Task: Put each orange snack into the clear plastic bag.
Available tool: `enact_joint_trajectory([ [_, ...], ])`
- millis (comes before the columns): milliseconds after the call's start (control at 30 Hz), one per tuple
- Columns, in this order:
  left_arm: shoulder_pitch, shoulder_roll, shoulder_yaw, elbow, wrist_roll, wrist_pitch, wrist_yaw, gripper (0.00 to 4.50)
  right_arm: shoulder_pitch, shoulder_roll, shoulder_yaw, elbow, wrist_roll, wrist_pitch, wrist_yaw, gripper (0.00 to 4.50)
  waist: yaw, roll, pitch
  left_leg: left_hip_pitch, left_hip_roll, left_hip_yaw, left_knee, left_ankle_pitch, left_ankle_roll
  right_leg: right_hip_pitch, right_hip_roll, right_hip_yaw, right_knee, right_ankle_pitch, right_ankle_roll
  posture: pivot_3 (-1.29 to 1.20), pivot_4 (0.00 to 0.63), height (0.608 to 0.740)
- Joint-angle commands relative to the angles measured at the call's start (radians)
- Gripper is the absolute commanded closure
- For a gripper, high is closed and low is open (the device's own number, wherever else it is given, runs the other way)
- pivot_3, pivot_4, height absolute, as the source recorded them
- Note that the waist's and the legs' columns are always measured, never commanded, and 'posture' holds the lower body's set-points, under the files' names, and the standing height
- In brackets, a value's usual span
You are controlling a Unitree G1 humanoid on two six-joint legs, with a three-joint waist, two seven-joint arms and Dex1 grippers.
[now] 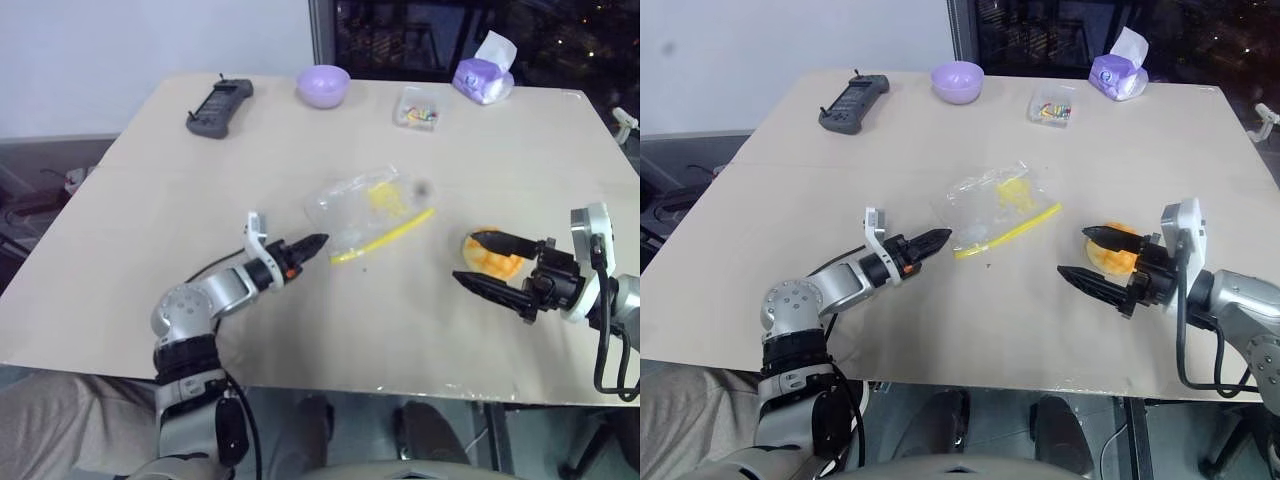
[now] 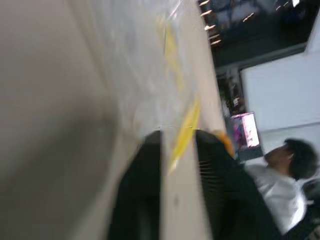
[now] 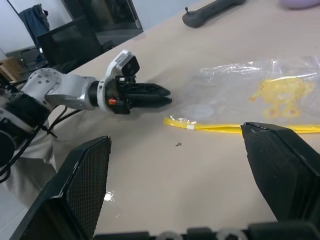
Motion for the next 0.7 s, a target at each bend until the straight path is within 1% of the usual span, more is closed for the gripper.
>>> enact_joint_trajectory([
  [33, -0.019, 0.018, -0.024, -0.054, 0.069, -0.072, 0.063, 1.47, 0.010, -0.003, -0.029, -0.033, 0.008, -0.014, -0.008, 0.00, 0.001, 0.000, 0.000, 0.000, 0.000, 0.000, 0.000, 0.000, 0.000, 0.000, 0.000, 0.000, 0.000, 0.000, 0.000, 0.00, 0.150, 0.740],
  [67, -0.022, 0.013, -0.032, -0.055, 0.081, -0.083, 0.077, 1.07, 0.011, -0.002, -0.027, -0.034, 0.008, -0.014, -0.010, 0.00, 0.001, 0.000, 0.000, 0.000, 0.000, 0.000, 0.000, 0.000, 0.000, 0.000, 0.000, 0.000, 0.000, 0.000, 0.000, 0.00, 0.150, 0.740],
  [100, -0.030, 0.001, -0.041, -0.054, 0.096, -0.092, 0.103, 0.43, 0.012, -0.001, -0.026, -0.037, 0.009, -0.014, -0.014, 0.00, 0.001, 0.000, 0.000, 0.000, 0.000, 0.000, 0.000, 0.000, 0.000, 0.000, 0.000, 0.000, 0.000, 0.000, 0.000, 0.00, 0.150, 0.740],
  [133, -0.038, -0.010, -0.050, -0.049, 0.111, -0.101, 0.126, 0.17, 0.011, -0.001, -0.025, -0.039, 0.011, -0.013, -0.017, 0.00, 0.001, 0.000, 0.000, 0.001, 0.000, 0.000, 0.000, 0.000, 0.000, 0.001, 0.000, 0.000, 0.000, 0.000, 0.000, 0.00, 0.150, 0.740],
  [167, -0.056, -0.031, -0.055, -0.031, 0.124, -0.113, 0.155, 0.07, 0.010, -0.001, -0.024, -0.040, 0.012, -0.012, -0.019, 0.00, 0.001, 0.000, 0.000, 0.001, 0.000, 0.000, 0.000, 0.000, 0.000, 0.001, 0.000, 0.000, 0.000, 0.000, 0.000, 0.00, 0.150, 0.740],
  [267, -0.108, -0.076, -0.095, 0.040, 0.184, -0.154, 0.208, 0.07, 0.001, -0.002, -0.020, -0.039, 0.015, -0.011, -0.023, 0.00, 0.005, 0.000, 0.000, 0.001, 0.000, 0.000, 0.000, 0.000, 0.000, 0.001, 0.000, 0.000, 0.001, 0.000, 0.000, 0.00, 0.150, 0.740],
  [333, -0.142, -0.092, -0.158, 0.108, 0.267, -0.198, 0.235, 0.07, -0.004, -0.004, -0.019, -0.036, 0.015, -0.011, -0.022, 0.00, 0.006, 0.000, 0.000, 0.001, -0.001, 0.000, 0.000, 0.000, 0.000, 0.001, 0.000, 0.000, 0.001, 0.000, 0.000, 0.00, 0.150, 0.740],
  [400, -0.164, -0.089, -0.225, 0.168, 0.354, -0.261, 0.234, 0.07, -0.007, -0.003, -0.018, -0.036, 0.015, -0.012, -0.023, 0.00, 0.007, 0.000, -0.001, 0.002, -0.001, 0.000, 0.001, 0.000, 0.000, 0.003, 0.000, -0.001, 0.001, 0.000, 0.000, 0.00, 0.150, 0.740],
  [467, -0.186, -0.096, -0.243, 0.226, 0.389, -0.291, 0.241, 0.07, -0.008, -0.002, -0.015, -0.038, 0.015, -0.012, -0.026, 0.00, 0.006, 0.002, -0.002, 0.004, -0.001, 0.000, 0.001, 0.000, 0.000, 0.004, 0.000, 0.000, 0.001, 0.000, 0.000, 0.00, 0.150, 0.740],
  [600, -0.228, -0.085, -0.324, 0.337, 0.490, -0.355, 0.216, 0.07, -0.009, 0.000, -0.015, -0.038, 0.013, -0.015, -0.029, 0.00, 0.004, 0.005, -0.006, 0.008, -0.001, 0.000, 0.001, 0.000, 0.000, 0.008, 0.000, -0.001, 0.001, 0.000, 0.001, 0.00, 0.150, 0.740],
  [667, -0.241, -0.085, -0.342, 0.373, 0.515, -0.369, 0.202, 0.66, -0.009, 0.000, -0.017, -0.038, 0.014, -0.016, -0.028, 0.00, 0.001, 0.006, -0.008, 0.010, -0.001, 0.000, 0.001, 0.000, 0.000, 0.009, 0.000, 0.000, 0.001, 0.000, 0.001, 0.00, 0.150, 0.740],
  [700, -0.247, -0.080, -0.362, 0.392, 0.539, -0.381, 0.194, 0.79, -0.010, 0.000, -0.018, -0.037, 0.015, -0.017, -0.029, 0.00, 0.001, 0.007, -0.008, 0.011, -0.001, 0.000, 0.001, 0.000, 0.000, 0.010, 0.000, 0.000, 0.001, -0.001, 0.003, 0.00, 0.150, 0.740],
])
